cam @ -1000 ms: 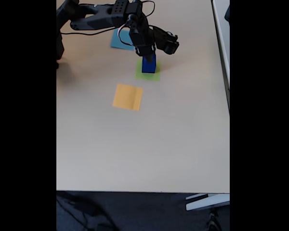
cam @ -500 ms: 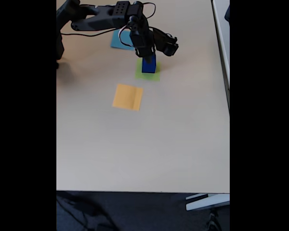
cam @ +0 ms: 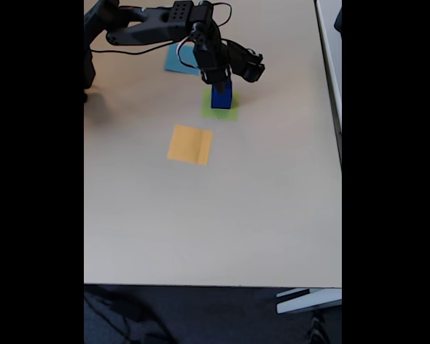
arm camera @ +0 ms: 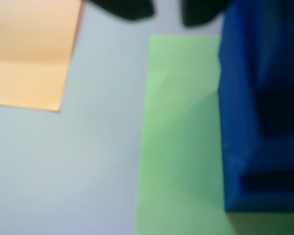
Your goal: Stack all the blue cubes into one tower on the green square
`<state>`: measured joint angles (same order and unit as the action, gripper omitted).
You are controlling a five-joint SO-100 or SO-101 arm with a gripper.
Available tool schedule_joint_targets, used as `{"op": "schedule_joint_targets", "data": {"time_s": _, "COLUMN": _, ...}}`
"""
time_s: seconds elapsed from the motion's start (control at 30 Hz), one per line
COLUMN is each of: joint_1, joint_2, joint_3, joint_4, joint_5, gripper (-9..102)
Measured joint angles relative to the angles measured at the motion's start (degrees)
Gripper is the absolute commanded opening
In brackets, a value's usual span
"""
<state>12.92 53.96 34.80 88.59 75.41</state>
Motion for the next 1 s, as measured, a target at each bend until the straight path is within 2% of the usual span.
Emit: {"op": "schedule_joint_targets", "data": {"time_s": 1.0, "joint_1": 0.79, "joint_2": 0.00, "joint_3": 0.62, "joint_4": 0.00, "joint_5": -0.79, "gripper": 0}}
